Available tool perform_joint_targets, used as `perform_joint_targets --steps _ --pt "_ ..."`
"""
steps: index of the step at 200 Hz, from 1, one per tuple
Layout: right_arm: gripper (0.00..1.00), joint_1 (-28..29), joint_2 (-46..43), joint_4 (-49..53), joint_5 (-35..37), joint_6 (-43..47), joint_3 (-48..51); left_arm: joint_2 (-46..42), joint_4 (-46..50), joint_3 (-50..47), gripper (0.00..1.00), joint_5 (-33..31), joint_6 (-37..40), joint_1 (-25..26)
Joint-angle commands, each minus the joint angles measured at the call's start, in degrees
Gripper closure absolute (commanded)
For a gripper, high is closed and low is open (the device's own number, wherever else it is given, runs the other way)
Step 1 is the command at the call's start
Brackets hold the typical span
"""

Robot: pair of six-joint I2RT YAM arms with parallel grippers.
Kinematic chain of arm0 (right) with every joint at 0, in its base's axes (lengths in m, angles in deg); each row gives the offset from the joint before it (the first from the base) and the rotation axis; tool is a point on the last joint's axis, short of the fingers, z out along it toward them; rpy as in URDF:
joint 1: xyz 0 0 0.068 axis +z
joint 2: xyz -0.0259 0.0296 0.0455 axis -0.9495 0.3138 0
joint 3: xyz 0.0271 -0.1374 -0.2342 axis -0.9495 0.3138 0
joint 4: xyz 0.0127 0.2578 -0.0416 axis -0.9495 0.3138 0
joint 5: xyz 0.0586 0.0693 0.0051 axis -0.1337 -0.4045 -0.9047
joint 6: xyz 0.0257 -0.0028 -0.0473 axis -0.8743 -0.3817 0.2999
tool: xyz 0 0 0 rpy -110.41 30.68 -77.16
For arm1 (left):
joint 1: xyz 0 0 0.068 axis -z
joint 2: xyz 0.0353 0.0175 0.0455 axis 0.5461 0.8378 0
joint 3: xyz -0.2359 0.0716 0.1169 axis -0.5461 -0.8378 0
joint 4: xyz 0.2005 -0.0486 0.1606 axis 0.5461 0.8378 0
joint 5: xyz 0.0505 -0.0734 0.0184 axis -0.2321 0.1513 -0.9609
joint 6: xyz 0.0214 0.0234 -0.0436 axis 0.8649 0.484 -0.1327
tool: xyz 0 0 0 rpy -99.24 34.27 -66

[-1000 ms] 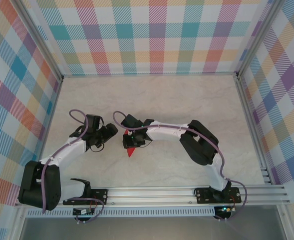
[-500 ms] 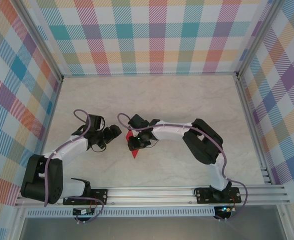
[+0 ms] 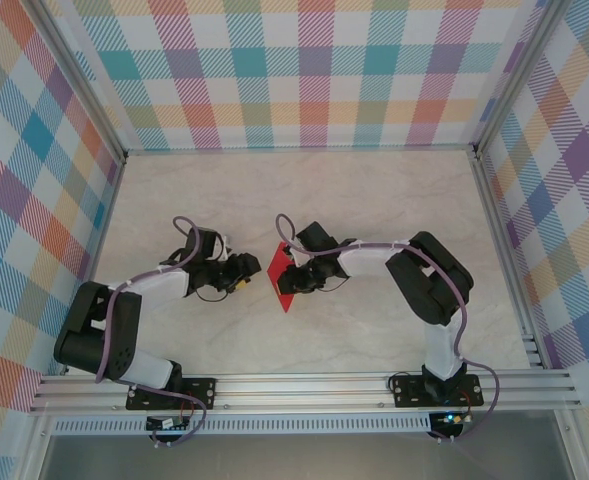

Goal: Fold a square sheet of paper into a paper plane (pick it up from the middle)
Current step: Move the paper to the center of the table, then fold the wing for the fifth time at the center of the table.

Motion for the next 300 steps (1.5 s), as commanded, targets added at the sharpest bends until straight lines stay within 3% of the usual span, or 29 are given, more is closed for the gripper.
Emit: perform_joint_targets --steps 1,64,161,300 --pt "0.76 -1.1 -1.8 -4.4 -3.8 -2.3 2.0 2.1 -4.1 0.1 0.5 3.0 -0.6 1.6" --pt "0.76 -1.2 -7.6 -1.6 3.0 -4.6 1.6 4.9 -5.1 1.3 0.53 1.9 -1.4 3.9" --pt "0.8 -1.2 -2.7 4.7 11.7 -6.3 -1.2 7.5 -6.9 2.2 0.56 2.9 -2.2 5.2" --pt "0.81 -3.9 -1.9 -3.4 6.1 -10.6 4.9 12.9 -12.7 3.4 0.65 6.1 -3.7 6.3"
